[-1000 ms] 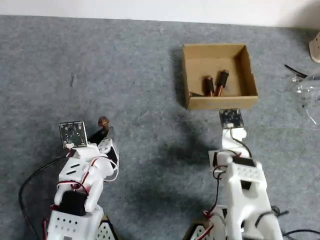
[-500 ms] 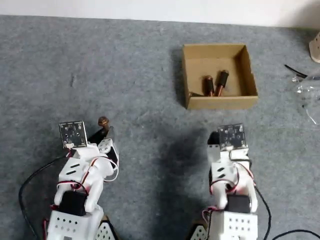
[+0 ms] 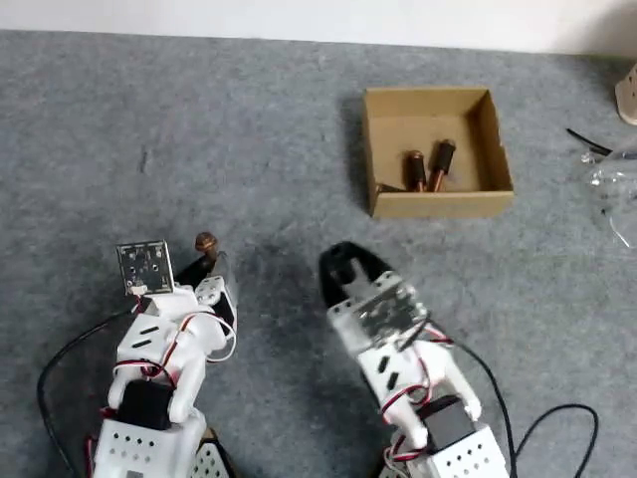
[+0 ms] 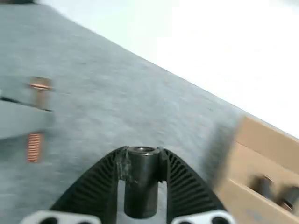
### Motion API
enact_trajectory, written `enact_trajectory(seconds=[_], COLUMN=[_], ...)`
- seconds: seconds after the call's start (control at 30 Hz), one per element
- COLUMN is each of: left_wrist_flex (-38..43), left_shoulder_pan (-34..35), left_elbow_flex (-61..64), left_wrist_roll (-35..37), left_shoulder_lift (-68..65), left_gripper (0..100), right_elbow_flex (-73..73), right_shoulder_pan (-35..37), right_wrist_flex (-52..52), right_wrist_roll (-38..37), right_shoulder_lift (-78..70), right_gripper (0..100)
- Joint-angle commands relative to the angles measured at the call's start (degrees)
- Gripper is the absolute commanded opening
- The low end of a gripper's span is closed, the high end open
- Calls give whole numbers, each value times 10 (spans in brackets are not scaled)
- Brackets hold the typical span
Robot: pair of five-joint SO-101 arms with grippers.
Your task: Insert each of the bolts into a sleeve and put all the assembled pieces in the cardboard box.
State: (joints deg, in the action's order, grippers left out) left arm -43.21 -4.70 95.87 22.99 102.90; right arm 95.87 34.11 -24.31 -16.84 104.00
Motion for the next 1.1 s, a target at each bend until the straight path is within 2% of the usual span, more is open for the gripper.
enact_trajectory(seconds=[0.0, 0.07, 0.27, 0.4, 0.53, 0.67, 0.87, 0.97, 1.07], left_wrist_flex=[17, 50, 279, 355, 351, 269, 133, 104, 105], left_shoulder_pan=[-6, -5, -5, -9, -10, -22, -117, -154, -160], left_elbow_flex=[12, 7, -38, -64, -95, -138, -191, -181, -155], left_wrist_roll=[0, 0, 2, 4, 91, 155, 156, 156, 156], left_shoulder_lift=[11, 12, 12, 11, 11, 11, 12, 12, 12], left_gripper=[5, 5, 5, 6, 6, 6, 6, 6, 6], right_elbow_flex=[66, 66, 66, 66, 66, 66, 66, 66, 66], right_shoulder_pan=[41, 45, 59, 59, 59, 48, 37, 35, 24], right_wrist_flex=[24, 10, 0, 0, -35, -35, -36, -36, -36], right_wrist_roll=[6, 6, 4, 5, 4, 4, 4, 4, 4], right_shoulder_lift=[9, 12, 13, 9, 11, 13, 13, 13, 13], right_gripper=[5, 5, 5, 5, 5, 5, 5, 5, 5])
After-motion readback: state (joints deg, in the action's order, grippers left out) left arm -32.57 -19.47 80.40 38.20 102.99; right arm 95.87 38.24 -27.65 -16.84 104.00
